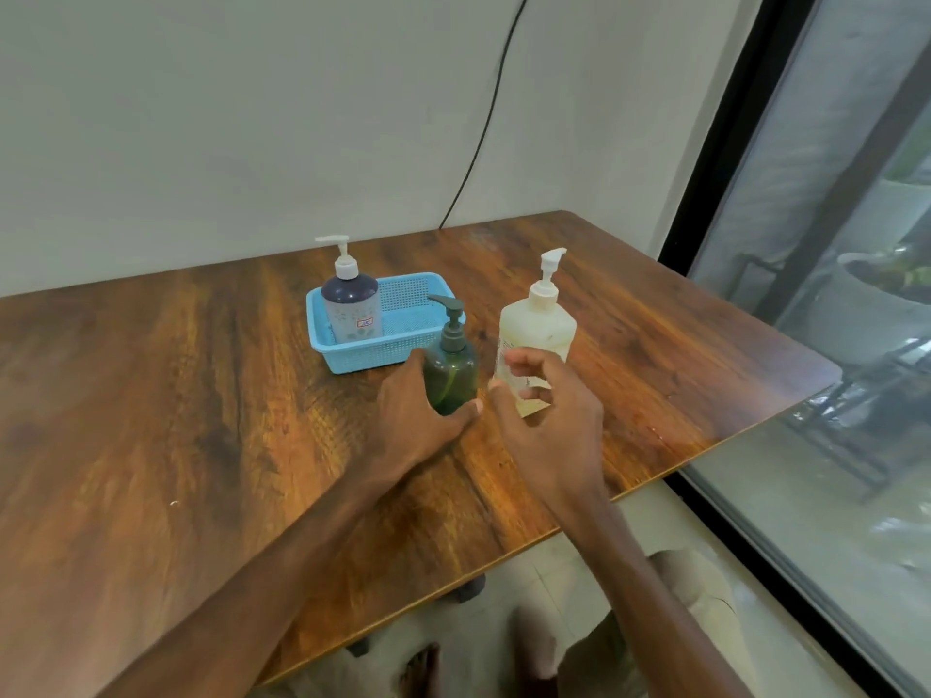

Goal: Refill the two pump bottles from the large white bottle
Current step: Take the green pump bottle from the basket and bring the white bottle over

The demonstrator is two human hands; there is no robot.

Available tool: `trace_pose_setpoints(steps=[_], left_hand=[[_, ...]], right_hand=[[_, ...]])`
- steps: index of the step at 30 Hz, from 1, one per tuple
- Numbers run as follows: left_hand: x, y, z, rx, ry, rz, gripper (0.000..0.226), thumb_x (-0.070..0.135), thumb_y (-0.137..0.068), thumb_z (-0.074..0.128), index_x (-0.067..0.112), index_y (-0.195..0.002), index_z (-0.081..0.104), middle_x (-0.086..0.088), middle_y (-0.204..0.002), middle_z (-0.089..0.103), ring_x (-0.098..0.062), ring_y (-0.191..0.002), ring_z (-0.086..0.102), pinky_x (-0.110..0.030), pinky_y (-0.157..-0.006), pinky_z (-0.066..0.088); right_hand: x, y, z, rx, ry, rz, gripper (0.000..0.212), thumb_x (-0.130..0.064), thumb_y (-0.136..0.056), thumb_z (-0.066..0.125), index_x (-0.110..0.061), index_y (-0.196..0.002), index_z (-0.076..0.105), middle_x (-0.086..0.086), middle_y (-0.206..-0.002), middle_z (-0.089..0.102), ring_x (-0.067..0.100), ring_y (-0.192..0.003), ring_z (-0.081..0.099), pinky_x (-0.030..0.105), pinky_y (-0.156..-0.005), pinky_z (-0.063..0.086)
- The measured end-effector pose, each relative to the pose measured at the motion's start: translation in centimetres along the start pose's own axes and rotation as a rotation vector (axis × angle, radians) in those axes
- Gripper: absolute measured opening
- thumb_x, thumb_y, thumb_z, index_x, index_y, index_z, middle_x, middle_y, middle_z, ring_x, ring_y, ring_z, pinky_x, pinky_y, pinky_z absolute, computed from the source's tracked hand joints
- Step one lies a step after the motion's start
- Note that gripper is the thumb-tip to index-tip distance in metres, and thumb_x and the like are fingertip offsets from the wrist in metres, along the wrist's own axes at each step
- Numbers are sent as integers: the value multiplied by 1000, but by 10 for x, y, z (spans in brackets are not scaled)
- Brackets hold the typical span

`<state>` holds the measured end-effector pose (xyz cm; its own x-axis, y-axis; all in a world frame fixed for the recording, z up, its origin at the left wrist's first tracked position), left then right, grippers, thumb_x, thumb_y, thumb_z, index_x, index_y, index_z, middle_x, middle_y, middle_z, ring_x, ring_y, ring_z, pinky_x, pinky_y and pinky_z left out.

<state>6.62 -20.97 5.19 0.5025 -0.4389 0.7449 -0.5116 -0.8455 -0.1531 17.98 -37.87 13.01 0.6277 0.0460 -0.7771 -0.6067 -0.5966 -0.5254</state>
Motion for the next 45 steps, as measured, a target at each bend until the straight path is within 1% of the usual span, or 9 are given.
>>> trace_pose_setpoints(steps=[6, 9, 12, 19, 24, 32, 36, 42, 45], left_hand=[[2, 2, 2, -27, 70, 164, 88, 70, -70, 83, 31, -143, 52, 10, -139, 66, -12, -124, 64, -39, -102, 59], [3, -1, 2, -33, 73, 236, 86, 70, -72, 83, 30, -142, 52, 10, -132, 66, -9, -116, 65, -32, -95, 60], [4, -2, 0, -9, 71, 318, 78, 61, -77, 87, 28, -141, 54, 8, -127, 68, -7, -109, 64, -26, -89, 59], [7, -2, -7, 6, 141, 427, 74, 64, -73, 84, 22, -130, 63, 7, -114, 72, -10, -99, 69, -40, -78, 61], [5, -1, -13, -4, 195, 451, 77, 64, -70, 85, 21, -130, 64, 9, -113, 74, -9, -97, 70, -43, -77, 61], [3, 1, -17, 13, 236, 470, 80, 66, -65, 88, 18, -125, 65, 8, -114, 73, -12, -102, 71, -42, -81, 61], [9, 5, -22, 5, 249, 487, 75, 61, -66, 90, 23, -125, 65, 12, -116, 73, -6, -106, 70, -37, -85, 60], [4, 6, -22, -55, 217, 458, 77, 61, -64, 94, 26, -126, 66, 13, -115, 74, -6, -102, 72, -40, -84, 62], [0, 7, -19, -70, 217, 448, 78, 64, -65, 91, 24, -127, 64, 12, -115, 73, -6, -102, 71, -40, -83, 62]], right_hand=[[-9, -33, 40, -110, -15, 73, 51, -44, -82, 81, -24, -125, 62, -20, -115, 64, -5, -102, 62, 6, -82, 51], [-4, -45, 55, -112, 52, 64, 46, -44, -79, 84, -21, -116, 71, -14, -106, 71, -2, -92, 66, 14, -80, 56], [-1, -44, 56, -58, 62, 65, 40, -46, -78, 85, -23, -109, 75, -15, -100, 73, -3, -87, 66, 10, -74, 54], [-1, -34, 57, 27, 66, 58, 36, -45, -80, 83, -24, -108, 75, -15, -98, 73, 0, -87, 67, 15, -74, 56], [-5, -32, 67, -13, 72, 35, 31, -41, -85, 78, -23, -110, 76, -12, -98, 74, 2, -87, 67, 16, -74, 55], [-11, -27, 75, -111, -8, 53, 30, -30, -91, 74, -16, -117, 74, -4, -117, 74, 6, -104, 68, 9, -79, 51], [-16, -28, 77, -175, -8, 39, 31, -29, -91, 74, -16, -120, 74, -3, -120, 73, 9, -109, 68, 23, -92, 57], [-14, -28, 78, -237, -51, 29, 29, -31, -95, 70, -19, -120, 73, -12, -111, 75, -1, -100, 69, 34, -91, 59], [-9, -15, 74, -180, -76, 35, 40, -38, -91, 72, -23, -128, 68, -14, -117, 72, -1, -108, 66, 28, -93, 57]])
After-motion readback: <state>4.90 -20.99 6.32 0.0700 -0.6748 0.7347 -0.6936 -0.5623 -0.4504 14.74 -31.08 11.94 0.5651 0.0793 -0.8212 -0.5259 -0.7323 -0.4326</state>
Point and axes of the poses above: each hand's wrist, its own y-axis away from the middle knuckle, its own z-axis out of the palm, x = y × z, the point moved 10 cm from there along -y, towards the middle knuckle
